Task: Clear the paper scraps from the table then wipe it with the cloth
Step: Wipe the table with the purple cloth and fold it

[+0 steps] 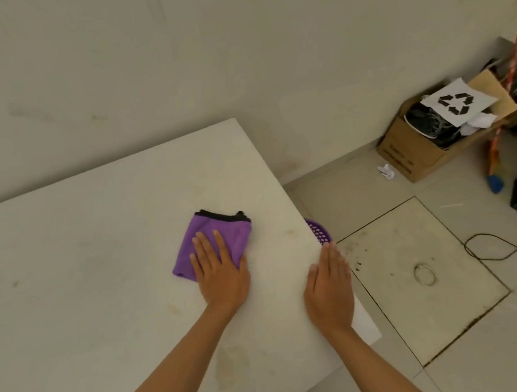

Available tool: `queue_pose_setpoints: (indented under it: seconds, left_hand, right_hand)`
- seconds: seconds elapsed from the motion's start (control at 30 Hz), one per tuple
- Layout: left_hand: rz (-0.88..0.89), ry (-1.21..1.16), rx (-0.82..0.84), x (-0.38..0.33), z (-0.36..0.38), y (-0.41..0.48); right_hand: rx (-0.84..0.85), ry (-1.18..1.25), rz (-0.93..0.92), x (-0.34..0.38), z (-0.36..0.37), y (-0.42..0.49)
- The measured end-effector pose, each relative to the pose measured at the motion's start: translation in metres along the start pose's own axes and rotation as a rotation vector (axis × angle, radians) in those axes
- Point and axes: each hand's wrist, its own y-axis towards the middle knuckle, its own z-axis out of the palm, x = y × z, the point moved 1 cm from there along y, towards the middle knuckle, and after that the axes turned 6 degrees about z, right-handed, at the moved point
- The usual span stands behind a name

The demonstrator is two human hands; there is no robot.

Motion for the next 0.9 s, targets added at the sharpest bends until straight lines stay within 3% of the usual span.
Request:
queue_pose_setpoints:
  seconds: [0.23,0.53,0.67,0.77,0.83,0.9]
  left_hand:
    - [0.149,0.041,0.090,-0.096,0.025,0.046]
    - [0.359,0.060,0.125,-0.166,0.043,0.114]
    - [0.299,-0.136,0.093,-0.169,0.032,0.119]
    - [0.180,-0.420,0.041,-0.158,0.023,0.115]
    - [0.120,-0.528,-0.054,-0.144,0.007,0.106]
    - [0.149,-0.490,-0.183,-0.125,-0.014,0.094]
  right_hand:
    - [0.019,-0.029,0.007,-0.001,0.002,0.002]
    - [0.025,-0.027,-0.074,-0.006,0.004,0.006]
    - [0.038,0.023,-0.068,-0.006,0.003,0.006]
    - [0.066,0.091,-0.080,-0.006,-0.001,0.006]
    - [0.068,0.179,-0.079,-0.007,-0.006,0.007]
    - [0.098,0.387,-0.036,-0.005,-0.016,0.012]
